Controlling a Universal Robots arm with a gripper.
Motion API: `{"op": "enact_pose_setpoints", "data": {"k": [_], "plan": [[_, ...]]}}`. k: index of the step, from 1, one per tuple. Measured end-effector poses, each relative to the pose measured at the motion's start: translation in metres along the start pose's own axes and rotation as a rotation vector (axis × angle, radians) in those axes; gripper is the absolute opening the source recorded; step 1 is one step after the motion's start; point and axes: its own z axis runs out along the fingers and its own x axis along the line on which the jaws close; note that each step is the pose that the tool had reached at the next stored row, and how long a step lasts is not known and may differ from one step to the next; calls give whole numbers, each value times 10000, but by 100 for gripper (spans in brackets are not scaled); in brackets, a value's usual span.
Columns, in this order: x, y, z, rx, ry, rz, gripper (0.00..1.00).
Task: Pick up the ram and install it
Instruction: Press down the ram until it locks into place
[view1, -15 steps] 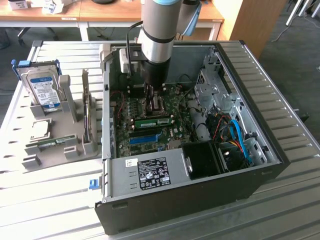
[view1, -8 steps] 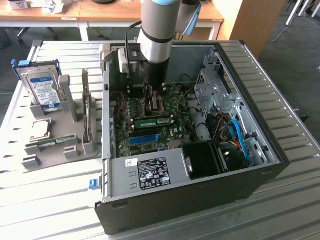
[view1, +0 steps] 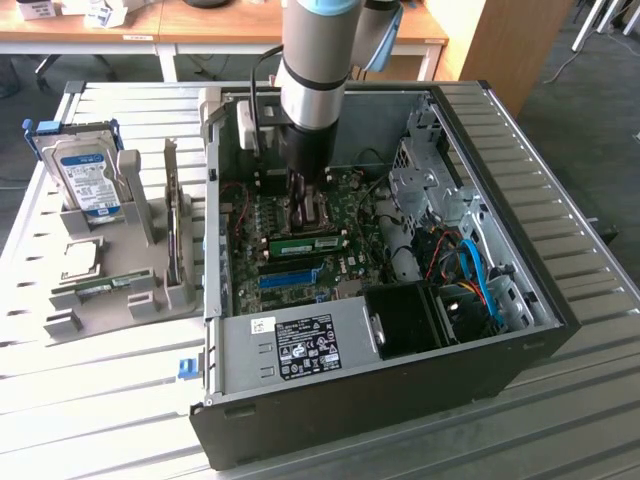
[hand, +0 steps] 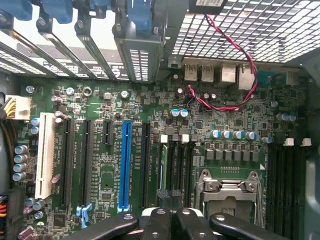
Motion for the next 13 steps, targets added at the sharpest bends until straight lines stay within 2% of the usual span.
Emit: {"op": "enact_pose_setpoints", "data": {"k": [13], "plan": [[8,-5,130,0,-1,0,11]]}}
